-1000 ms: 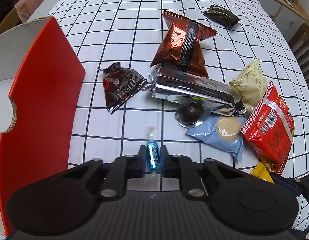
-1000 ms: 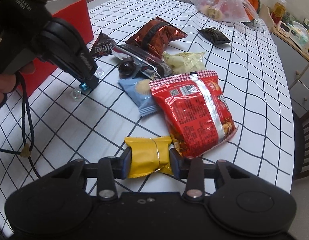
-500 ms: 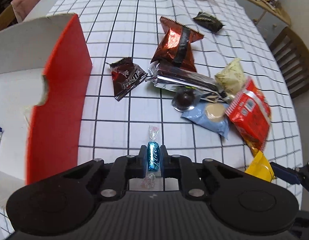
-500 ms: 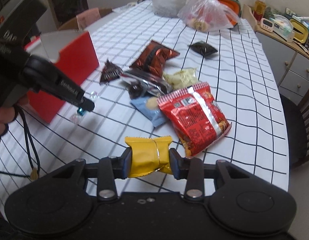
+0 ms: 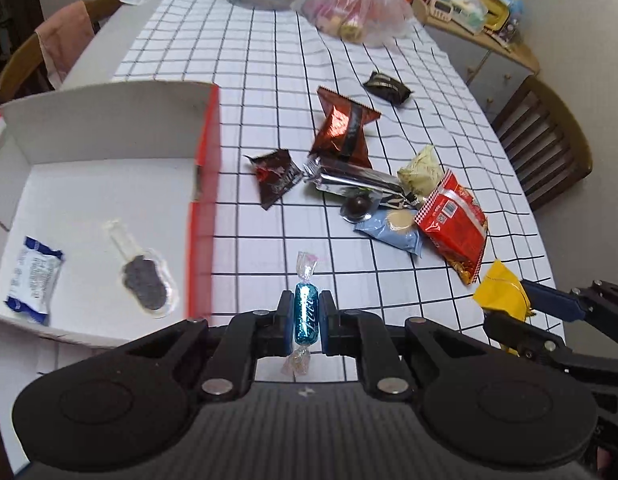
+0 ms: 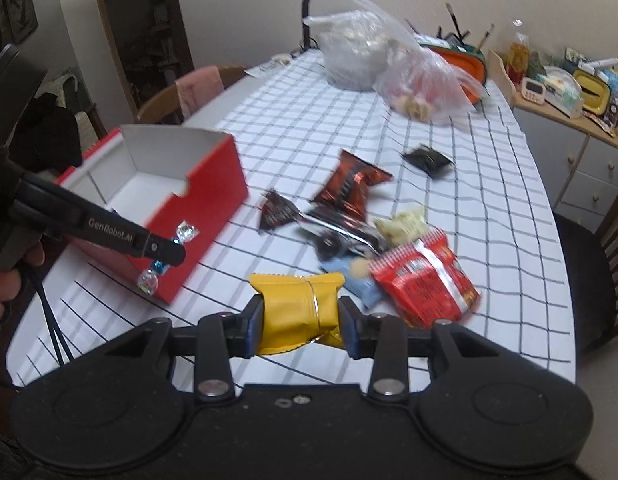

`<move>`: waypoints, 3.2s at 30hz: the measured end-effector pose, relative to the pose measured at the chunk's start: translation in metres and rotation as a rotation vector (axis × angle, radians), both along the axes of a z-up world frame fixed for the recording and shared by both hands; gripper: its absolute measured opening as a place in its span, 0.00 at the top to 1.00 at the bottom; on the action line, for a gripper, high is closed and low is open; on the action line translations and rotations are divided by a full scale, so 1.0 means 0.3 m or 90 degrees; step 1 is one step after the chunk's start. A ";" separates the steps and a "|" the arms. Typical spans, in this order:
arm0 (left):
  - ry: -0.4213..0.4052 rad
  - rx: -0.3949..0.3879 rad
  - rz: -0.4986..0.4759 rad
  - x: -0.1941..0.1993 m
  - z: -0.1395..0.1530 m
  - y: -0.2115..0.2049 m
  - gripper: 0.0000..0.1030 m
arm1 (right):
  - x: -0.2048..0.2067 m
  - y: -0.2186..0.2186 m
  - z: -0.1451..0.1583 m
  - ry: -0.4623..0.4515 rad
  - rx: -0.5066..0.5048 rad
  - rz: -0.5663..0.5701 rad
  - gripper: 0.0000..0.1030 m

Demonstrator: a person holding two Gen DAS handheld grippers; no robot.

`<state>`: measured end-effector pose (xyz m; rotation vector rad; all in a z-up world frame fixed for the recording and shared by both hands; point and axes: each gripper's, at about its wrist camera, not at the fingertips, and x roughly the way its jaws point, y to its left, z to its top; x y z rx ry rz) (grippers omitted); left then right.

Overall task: Organize snacks
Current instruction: 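Carry the candy and yellow snack into the box and open both grippers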

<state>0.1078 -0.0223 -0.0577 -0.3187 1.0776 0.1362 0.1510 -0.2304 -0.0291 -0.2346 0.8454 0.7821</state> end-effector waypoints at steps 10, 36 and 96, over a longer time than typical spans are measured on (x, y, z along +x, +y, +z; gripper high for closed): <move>-0.037 0.011 0.014 -0.109 0.111 0.138 0.88 | -0.065 0.204 0.070 -0.022 0.026 0.036 0.64; -0.037 0.102 0.094 -0.216 0.117 0.686 0.88 | -0.088 0.757 -0.040 -0.003 -0.026 0.085 0.64; 0.029 0.065 0.061 -0.150 -0.050 0.805 0.73 | -0.062 0.847 -0.084 0.042 -0.020 0.079 0.50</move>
